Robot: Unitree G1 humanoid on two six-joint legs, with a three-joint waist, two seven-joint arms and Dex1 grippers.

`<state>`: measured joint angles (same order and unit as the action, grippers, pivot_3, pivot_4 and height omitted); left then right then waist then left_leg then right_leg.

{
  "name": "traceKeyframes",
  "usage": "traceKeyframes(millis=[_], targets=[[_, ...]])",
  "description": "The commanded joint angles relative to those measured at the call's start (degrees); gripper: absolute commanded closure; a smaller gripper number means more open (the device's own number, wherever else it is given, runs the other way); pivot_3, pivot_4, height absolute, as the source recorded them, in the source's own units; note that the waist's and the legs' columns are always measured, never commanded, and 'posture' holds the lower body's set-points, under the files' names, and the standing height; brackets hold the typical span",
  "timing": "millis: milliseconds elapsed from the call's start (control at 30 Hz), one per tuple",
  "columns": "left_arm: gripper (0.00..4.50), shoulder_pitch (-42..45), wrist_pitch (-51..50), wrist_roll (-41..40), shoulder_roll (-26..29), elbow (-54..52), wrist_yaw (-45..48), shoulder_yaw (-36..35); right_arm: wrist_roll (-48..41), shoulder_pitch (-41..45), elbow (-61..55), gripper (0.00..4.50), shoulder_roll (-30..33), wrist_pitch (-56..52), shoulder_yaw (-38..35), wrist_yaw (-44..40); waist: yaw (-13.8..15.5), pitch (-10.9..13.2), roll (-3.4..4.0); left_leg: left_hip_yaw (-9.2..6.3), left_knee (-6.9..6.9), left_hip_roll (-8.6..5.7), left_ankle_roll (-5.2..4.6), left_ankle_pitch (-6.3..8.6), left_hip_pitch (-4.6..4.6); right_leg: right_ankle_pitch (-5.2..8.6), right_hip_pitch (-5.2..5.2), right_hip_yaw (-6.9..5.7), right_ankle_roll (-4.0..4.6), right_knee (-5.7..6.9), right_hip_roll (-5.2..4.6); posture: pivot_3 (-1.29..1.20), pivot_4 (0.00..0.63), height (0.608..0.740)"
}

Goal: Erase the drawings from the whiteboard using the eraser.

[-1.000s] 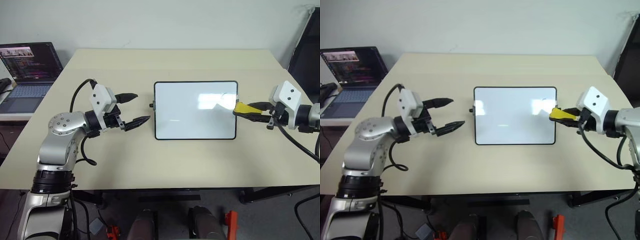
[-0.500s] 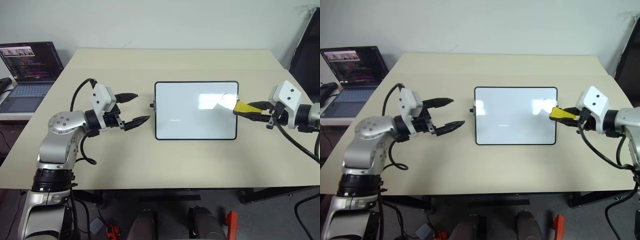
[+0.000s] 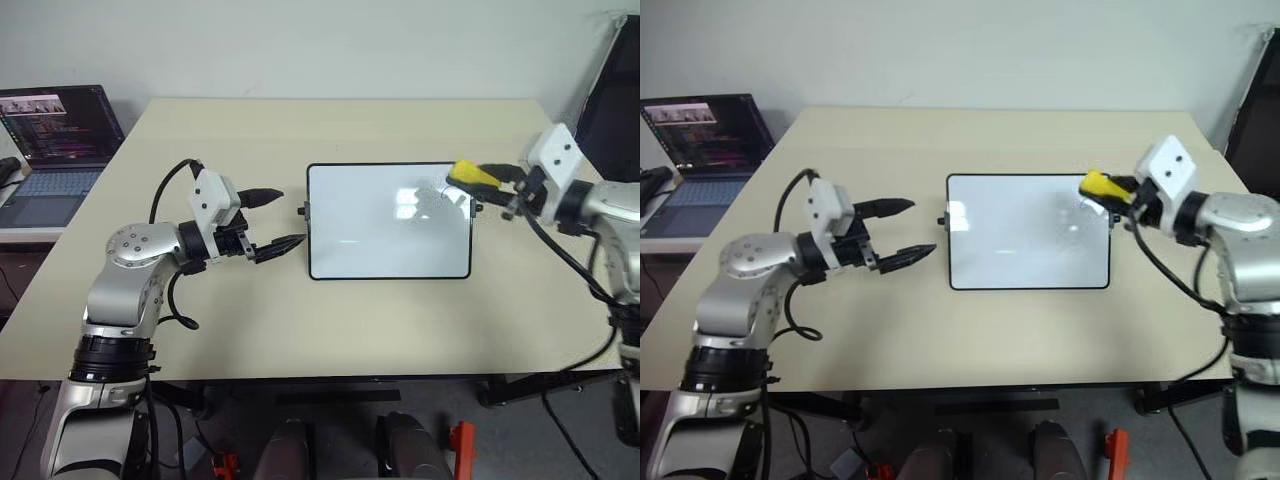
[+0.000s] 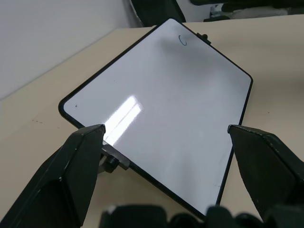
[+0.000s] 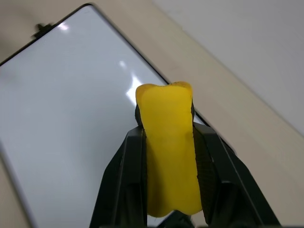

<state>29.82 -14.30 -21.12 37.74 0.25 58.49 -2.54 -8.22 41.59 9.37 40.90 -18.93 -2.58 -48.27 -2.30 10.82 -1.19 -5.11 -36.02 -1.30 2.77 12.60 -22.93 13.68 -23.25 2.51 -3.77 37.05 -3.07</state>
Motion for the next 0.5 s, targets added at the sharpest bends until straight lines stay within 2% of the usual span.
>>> traceKeyframes(millis=[33,333,500], targets=[[0.00,1.9,1.6,0.4,0.0,0.3,0.5,0.1,2.8,3.9,7.2,3.52,-2.6,4.9,0.7,4.6,0.0,0.0,0.00,0.01,0.01,-0.01,0.00,0.00,0.00,0.00,-0.01,0.00,0.00,0.00,0.00,0.00,0.150,0.740],[0.00,2.0,1.3,0.4,-0.4,-0.3,0.6,0.2,7.0,6.9,25.0,3.52,-4.6,15.8,3.4,5.9,0.1,0.0,0.00,0.00,0.05,-0.02,0.00,0.01,-0.01,-0.02,-0.01,0.01,-0.01,0.00,0.00,0.00,0.150,0.740],[0.00,1.7,1.1,0.5,-0.4,-0.5,0.5,0.1,9.2,3.7,28.5,3.52,-5.1,18.9,6.7,3.4,0.0,-0.1,-0.10,0.01,-0.02,-0.01,-0.01,0.00,0.11,-0.02,0.12,0.01,-0.01,0.02,0.01,0.00,0.150,0.740]])
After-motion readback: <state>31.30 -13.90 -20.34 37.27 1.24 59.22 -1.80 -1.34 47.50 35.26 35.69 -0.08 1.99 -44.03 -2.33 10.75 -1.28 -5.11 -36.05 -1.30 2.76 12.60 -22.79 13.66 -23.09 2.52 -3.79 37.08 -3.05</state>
